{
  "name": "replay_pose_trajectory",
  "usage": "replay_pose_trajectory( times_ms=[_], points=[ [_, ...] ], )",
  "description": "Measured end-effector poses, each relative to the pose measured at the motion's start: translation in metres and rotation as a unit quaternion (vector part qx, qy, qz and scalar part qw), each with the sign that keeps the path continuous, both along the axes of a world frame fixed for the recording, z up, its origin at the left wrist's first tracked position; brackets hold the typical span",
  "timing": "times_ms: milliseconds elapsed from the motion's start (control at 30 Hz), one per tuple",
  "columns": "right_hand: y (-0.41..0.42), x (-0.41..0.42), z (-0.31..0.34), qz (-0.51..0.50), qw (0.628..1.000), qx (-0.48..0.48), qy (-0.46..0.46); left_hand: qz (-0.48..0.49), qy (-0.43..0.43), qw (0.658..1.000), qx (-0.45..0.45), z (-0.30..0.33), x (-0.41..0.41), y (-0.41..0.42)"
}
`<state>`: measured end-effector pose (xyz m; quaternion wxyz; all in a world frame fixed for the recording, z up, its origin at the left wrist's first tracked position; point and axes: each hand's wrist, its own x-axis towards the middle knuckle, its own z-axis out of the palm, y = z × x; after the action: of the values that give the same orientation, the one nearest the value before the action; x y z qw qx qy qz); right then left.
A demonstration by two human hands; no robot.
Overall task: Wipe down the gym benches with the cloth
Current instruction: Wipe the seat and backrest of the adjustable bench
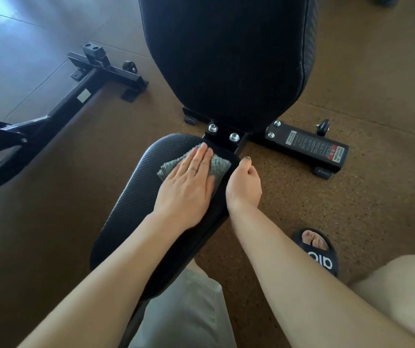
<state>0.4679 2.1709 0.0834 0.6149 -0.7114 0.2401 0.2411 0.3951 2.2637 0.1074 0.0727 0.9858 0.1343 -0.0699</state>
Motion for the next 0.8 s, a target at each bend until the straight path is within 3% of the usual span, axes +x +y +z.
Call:
replay_pose_trajectory(
  times_ms=[233,533,667,800],
  points=[
    [0.002,0.000,-0.004,0.016,0.997,-0.064,-0.041,0.065,0.029,0.997,-0.012,-0.004,0.074,0.038],
    [0.005,-0.004,0.003,0.008,0.995,-0.089,-0.043,0.028,-0.006,1.000,0.007,0.000,-0.043,-0.004],
    [0.008,-0.002,-0.002,-0.008,0.993,-0.103,-0.053,0.010,-0.016,1.000,0.001,-0.004,-0.008,0.022],
    [0.005,0.001,-0.008,-0.005,0.993,-0.095,-0.067,0.079,-0.018,0.997,-0.018,-0.012,0.046,0.060]
  ],
)
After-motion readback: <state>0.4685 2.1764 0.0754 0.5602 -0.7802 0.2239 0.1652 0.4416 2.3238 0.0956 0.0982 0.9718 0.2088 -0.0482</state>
